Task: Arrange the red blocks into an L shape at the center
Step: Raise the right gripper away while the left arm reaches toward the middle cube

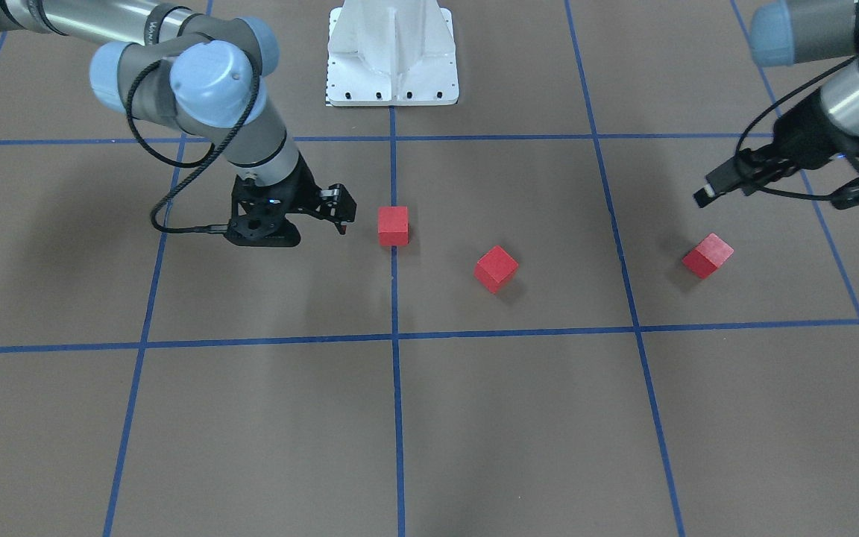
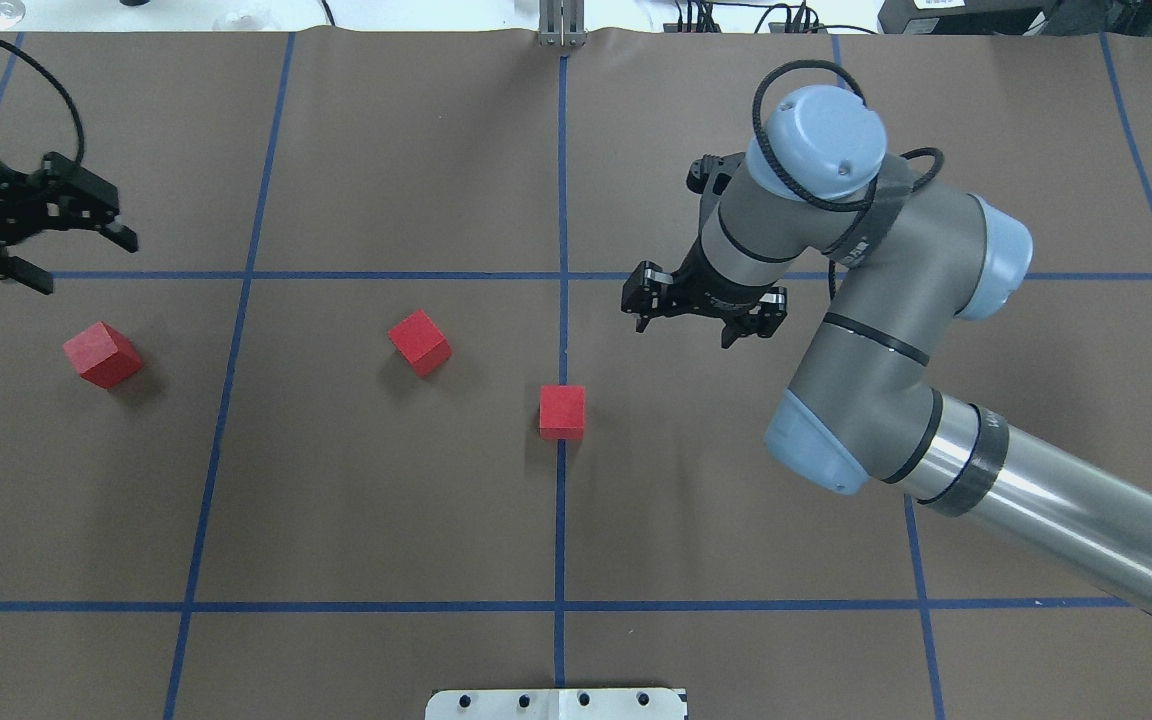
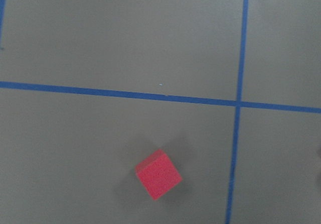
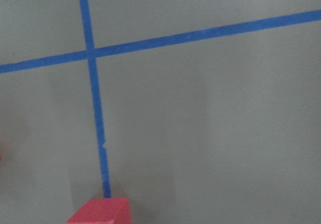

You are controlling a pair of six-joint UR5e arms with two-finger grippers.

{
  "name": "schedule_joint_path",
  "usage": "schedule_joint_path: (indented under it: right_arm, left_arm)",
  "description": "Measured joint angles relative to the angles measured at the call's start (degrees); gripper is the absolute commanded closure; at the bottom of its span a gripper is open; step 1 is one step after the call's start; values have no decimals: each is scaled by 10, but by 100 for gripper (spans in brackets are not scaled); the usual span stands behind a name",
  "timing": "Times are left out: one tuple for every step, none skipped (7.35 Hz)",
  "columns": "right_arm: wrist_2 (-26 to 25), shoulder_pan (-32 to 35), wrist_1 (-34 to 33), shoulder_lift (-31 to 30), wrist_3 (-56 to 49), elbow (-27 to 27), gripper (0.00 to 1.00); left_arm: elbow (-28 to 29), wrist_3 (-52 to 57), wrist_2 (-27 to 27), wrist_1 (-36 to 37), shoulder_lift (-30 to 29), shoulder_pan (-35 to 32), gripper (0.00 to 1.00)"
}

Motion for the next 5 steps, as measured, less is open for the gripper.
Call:
schedule_joint_path:
  right_arm:
    - [16,22,2,-27,-15,18,0]
    - [30,38,2,-48,-29,30,0]
    - [36,46,3,-60,-36,36,0]
    - [38,49,3,-66,-39,40,0]
    - [38,50,3,-71,-39,45,0]
  left_arm:
    - [2,-105,52,2,-35,61,0]
    - [5,-187,94,3,-58,115,0]
    - [10,-246,115,3,-71,150,0]
    - [28,-294,132,2,-92,176,0]
    - [63,-325,151,2,-128,195,0]
